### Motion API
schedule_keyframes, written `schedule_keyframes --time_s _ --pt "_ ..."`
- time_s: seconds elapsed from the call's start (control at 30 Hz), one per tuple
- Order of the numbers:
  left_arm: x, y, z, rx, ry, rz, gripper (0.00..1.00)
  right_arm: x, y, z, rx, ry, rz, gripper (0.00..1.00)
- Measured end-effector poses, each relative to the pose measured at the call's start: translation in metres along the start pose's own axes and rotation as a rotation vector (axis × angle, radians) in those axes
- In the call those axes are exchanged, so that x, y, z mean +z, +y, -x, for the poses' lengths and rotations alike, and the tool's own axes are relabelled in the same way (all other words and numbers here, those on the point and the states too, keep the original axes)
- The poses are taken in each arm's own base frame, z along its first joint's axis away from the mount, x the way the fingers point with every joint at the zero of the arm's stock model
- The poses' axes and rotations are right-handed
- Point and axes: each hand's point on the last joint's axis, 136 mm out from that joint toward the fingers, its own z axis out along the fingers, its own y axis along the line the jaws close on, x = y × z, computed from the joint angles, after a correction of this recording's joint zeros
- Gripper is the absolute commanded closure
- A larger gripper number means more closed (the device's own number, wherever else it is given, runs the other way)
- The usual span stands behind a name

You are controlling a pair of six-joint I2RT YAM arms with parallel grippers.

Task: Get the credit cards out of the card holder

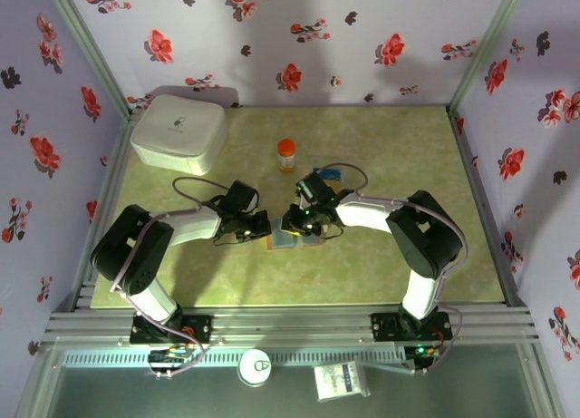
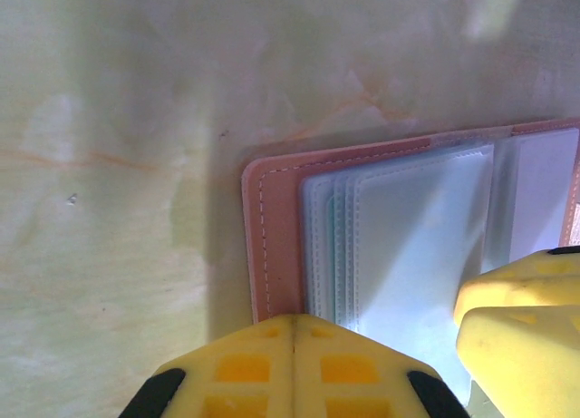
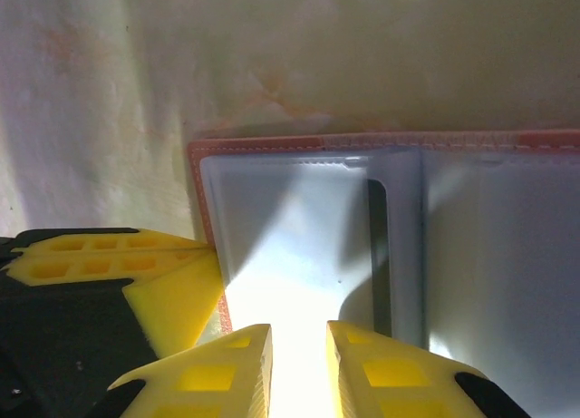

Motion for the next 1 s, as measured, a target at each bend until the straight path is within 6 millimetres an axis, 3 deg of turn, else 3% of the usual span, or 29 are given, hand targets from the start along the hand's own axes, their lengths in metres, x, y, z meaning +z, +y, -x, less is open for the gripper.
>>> schedule_keyframes --time_s 0.37,0.73,1.0 --pt "-0.002 0.003 0.001 0.012 -0.002 0.012 1.00 -0.002 -0.013 0.000 -0.010 -0.010 -0.074 0.77" --pt "-0.005 0.009 0.005 0.009 -0.006 0.032 1.00 0.000 -0.014 0.002 -0.009 -0.028 -0.063 0.79" --pt "-0.022 0.007 0.013 0.003 -0.039 0.046 0.99 -0.001 -0.016 0.004 0.011 -0.060 -0.014 0.79"
